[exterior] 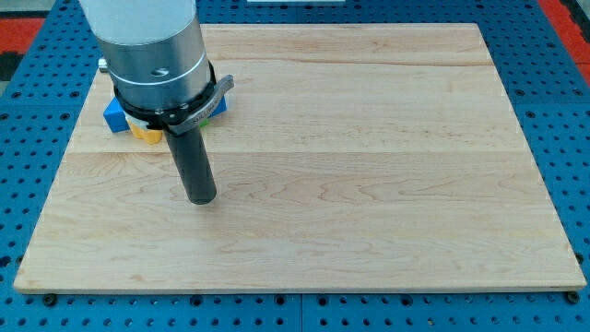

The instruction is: Move the green star towards the center right of the board

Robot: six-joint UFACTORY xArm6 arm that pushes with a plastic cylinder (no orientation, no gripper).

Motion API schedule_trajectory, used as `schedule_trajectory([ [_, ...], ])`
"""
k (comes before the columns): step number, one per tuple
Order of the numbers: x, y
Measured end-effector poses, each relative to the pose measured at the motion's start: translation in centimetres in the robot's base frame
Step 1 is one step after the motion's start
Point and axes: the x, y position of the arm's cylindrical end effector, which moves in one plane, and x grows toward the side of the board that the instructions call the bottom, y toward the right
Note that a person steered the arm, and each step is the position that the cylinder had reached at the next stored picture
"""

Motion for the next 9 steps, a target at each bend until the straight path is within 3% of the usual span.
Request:
schedule_trajectory([
  [2,-0.1,-6.9],
  [7,-0.3,-8.2],
  [9,-5.5,-9.5],
])
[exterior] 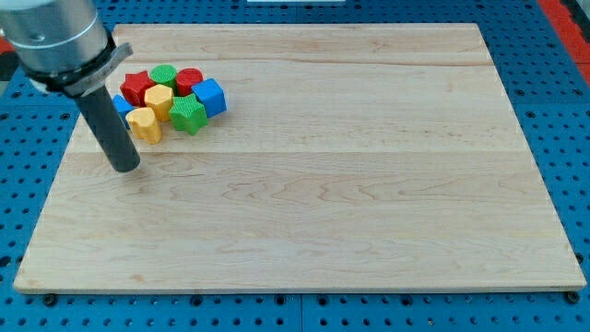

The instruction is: Move the green star towards the center right of the board

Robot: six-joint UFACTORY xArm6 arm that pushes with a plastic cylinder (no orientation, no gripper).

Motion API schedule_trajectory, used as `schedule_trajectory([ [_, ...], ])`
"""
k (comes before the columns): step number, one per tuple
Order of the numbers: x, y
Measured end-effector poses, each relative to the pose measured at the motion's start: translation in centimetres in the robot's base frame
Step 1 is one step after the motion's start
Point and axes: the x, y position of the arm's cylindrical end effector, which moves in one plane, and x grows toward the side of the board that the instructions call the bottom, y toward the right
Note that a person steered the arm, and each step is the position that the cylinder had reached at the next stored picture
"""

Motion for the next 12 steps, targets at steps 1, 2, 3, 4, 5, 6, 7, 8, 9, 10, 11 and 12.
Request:
schedule_trajectory([
  [1,-2.2,-3.7],
  [2,-2.2,-7.1],
  [3,-3.1,-8.2],
  [4,-6.6,-2.7],
  [5,-8.2,4.1],
  [6,-8.9,6.0],
  [7,-8.5,6.3],
  [8,-7.1,6.7],
  [9,-7.3,11.2],
  [10,-6.8,16.5],
  [11,-7.1,22.5],
  [12,-6.6,31.1],
])
